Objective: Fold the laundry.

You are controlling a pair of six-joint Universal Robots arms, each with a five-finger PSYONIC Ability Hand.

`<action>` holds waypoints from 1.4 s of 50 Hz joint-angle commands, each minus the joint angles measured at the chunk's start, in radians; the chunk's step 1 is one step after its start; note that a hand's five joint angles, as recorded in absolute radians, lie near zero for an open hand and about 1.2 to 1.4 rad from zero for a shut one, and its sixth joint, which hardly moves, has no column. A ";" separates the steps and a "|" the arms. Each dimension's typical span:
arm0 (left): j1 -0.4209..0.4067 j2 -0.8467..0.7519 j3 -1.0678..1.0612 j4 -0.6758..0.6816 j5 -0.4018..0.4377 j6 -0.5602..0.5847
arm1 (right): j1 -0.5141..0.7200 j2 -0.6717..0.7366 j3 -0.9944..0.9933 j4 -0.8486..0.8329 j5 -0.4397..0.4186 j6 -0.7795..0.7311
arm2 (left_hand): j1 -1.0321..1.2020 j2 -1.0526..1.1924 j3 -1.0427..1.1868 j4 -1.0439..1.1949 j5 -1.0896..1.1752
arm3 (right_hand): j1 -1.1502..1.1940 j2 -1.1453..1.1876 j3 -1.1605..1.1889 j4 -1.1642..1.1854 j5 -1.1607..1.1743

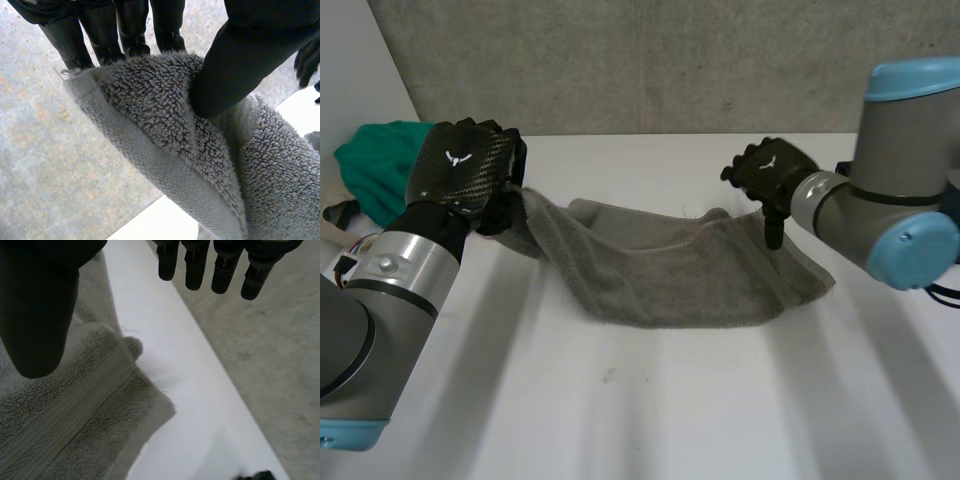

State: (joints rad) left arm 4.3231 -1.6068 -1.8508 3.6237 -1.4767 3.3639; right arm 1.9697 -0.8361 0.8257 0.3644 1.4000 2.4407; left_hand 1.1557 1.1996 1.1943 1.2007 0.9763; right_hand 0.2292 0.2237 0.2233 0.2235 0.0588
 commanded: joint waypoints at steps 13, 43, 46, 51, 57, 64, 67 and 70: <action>0.020 0.019 -0.014 0.006 -0.001 0.002 | 0.004 0.408 -0.390 0.028 0.008 0.024 | 0.241 0.197 0.202 0.196 0.245 | 1.166 1.172 1.172 1.172 1.162; 0.191 0.220 0.231 -0.253 0.136 -0.009 | -0.176 -0.578 0.010 0.304 -0.090 -0.042 | 0.241 0.197 0.202 0.196 0.245 | 1.167 1.173 1.173 1.173 1.163; 0.191 0.165 0.243 -0.324 0.139 -0.005 | -0.201 -0.574 0.030 0.330 -0.105 -0.045 | 0.241 0.197 0.202 0.196 0.245 | 1.167 1.173 1.173 1.173 1.163; 0.191 0.002 0.260 -0.390 0.136 0.003 | -0.216 -0.454 0.090 0.334 -0.108 -0.057 | 0.241 0.197 0.202 0.196 0.245 | 1.167 1.173 1.173 1.173 1.163; 0.182 -0.212 0.367 -0.386 0.133 0.029 | -0.212 -0.255 0.055 0.309 -0.087 -0.057 | 0.241 0.197 0.202 0.196 0.245 | 1.167 1.173 1.173 1.173 1.163; 0.153 -0.404 0.708 -0.321 0.081 0.132 | -0.178 -0.049 -0.233 0.053 0.045 0.023 | 0.241 0.197 0.202 0.196 0.245 | 1.167 1.173 1.173 1.173 1.163; 0.142 -0.417 0.821 -0.153 0.033 0.131 | -0.150 -0.049 -0.298 -0.180 0.106 0.118 | 0.241 0.197 0.202 0.196 0.245 | 1.167 1.173 1.173 1.173 1.163; 0.148 -0.412 0.840 0.135 -0.023 0.123 | -0.149 -0.075 -0.260 -0.453 0.134 0.219 | 0.241 0.197 0.202 0.196 0.245 | 1.167 1.173 1.173 1.173 1.163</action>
State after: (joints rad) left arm 4.4742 -2.0188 -1.1091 3.3878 -1.4159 3.4906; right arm 1.8020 -0.8853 0.5840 0.3210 1.4630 2.5030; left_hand 1.1558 1.1996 1.1943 1.2041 0.9763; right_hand 1.1033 1.1681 1.1893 1.1989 1.0006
